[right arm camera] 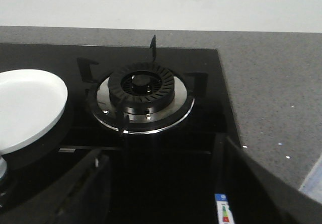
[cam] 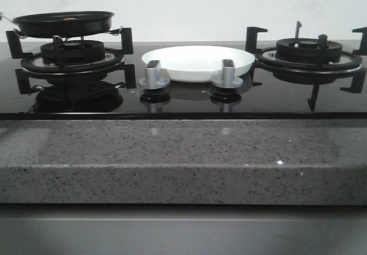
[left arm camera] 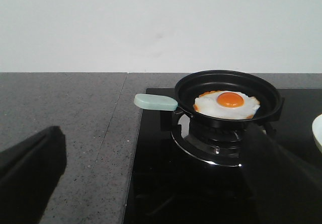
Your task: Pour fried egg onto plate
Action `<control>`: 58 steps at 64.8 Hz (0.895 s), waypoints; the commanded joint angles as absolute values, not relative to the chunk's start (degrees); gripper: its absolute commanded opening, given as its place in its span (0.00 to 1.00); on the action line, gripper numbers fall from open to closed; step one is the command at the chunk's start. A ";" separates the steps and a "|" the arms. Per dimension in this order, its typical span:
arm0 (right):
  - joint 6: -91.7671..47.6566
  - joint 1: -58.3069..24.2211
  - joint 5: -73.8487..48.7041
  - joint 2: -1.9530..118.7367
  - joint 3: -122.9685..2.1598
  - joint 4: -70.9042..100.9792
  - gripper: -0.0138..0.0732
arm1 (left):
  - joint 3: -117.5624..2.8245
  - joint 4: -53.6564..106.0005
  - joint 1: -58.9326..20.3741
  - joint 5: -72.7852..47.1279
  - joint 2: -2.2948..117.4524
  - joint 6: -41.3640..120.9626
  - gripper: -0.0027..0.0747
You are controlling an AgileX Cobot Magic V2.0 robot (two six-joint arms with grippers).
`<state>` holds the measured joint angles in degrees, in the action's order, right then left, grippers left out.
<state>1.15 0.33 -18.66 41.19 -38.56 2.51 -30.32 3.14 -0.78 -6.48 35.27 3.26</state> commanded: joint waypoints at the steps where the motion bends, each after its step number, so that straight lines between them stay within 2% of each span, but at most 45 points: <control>1: 0.89 -1.00 -14.75 47.02 -43.79 3.58 0.65 | -32.54 3.53 -0.95 -1.44 35.51 2.75 0.93; 8: 0.89 -3.97 -15.95 54.74 -49.26 3.58 0.61 | -32.54 3.53 -0.95 -1.44 35.51 2.75 0.93; 23: 0.89 -9.87 -23.20 72.34 -63.38 3.70 0.61 | -32.54 3.53 -0.95 -1.44 35.51 2.75 0.93; 39: 0.00 -12.03 -33.66 87.19 -78.68 4.46 0.60 | -32.54 3.53 -0.95 -1.44 35.51 2.75 0.93; 50: -7.19 -12.35 -43.20 96.34 -90.45 10.03 0.50 | -32.54 3.53 -0.95 -1.44 35.51 2.75 0.93; 58: -10.14 -12.35 -49.46 102.42 -98.17 13.43 0.49 | -32.54 3.53 -0.95 -1.44 35.51 2.75 0.93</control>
